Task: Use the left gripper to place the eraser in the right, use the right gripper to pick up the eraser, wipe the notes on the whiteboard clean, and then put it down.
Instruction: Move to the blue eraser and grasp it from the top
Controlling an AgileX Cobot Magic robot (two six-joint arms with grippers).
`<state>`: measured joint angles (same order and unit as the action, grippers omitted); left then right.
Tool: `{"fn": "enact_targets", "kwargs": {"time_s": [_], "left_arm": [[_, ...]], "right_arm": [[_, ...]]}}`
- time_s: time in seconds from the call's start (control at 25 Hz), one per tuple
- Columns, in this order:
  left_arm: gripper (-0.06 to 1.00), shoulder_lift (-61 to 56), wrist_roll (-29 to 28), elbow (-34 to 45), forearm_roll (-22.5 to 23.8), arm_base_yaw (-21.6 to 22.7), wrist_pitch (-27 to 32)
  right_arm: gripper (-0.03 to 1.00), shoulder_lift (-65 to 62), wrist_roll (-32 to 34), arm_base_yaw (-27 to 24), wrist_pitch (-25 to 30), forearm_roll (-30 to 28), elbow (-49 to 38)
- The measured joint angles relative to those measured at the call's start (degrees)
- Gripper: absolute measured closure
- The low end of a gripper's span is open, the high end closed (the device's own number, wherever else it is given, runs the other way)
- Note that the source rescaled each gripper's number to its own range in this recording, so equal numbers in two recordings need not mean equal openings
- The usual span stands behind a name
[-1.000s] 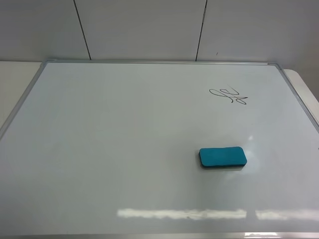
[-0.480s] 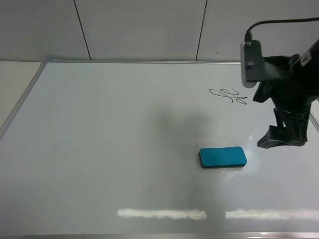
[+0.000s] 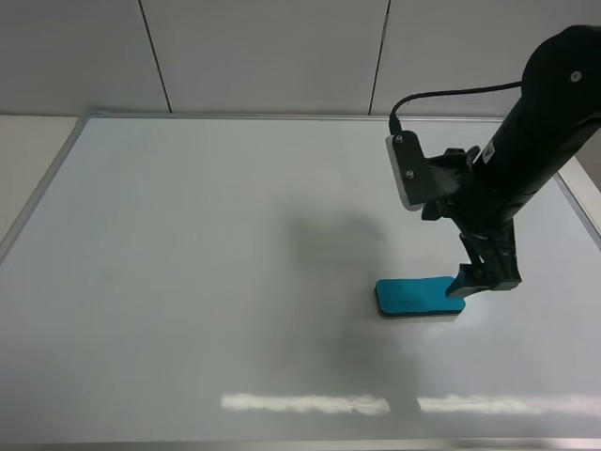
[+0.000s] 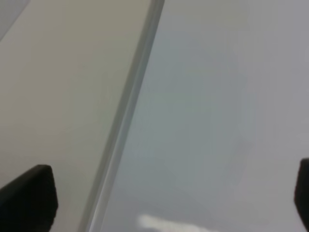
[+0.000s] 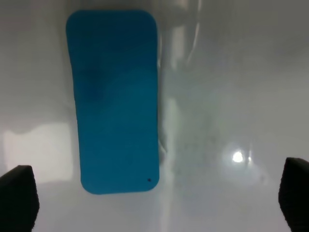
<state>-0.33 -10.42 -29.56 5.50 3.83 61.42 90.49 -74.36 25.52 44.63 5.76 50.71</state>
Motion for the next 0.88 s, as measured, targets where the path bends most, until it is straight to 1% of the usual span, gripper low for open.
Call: {"fn": "enact_targets", "kwargs": {"time_s": [0.2,0.68,0.88], "left_arm": [[-0.06,0.0,0.0,0.0,0.0,0.0,0.0],[-0.06,0.0,0.0,0.0,0.0,0.0,0.0],[-0.06,0.0,0.0,0.0,0.0,0.0,0.0]], "right_arm": [[-0.03,3.0,-4.2,0.1,-1.3,4.0,0.0],[-0.03,7.3,-6.2,0.3,-1.5,5.4,0.0],[-0.03,7.8,-6.8,1.4,-4.9,5.6,0.0]]}}
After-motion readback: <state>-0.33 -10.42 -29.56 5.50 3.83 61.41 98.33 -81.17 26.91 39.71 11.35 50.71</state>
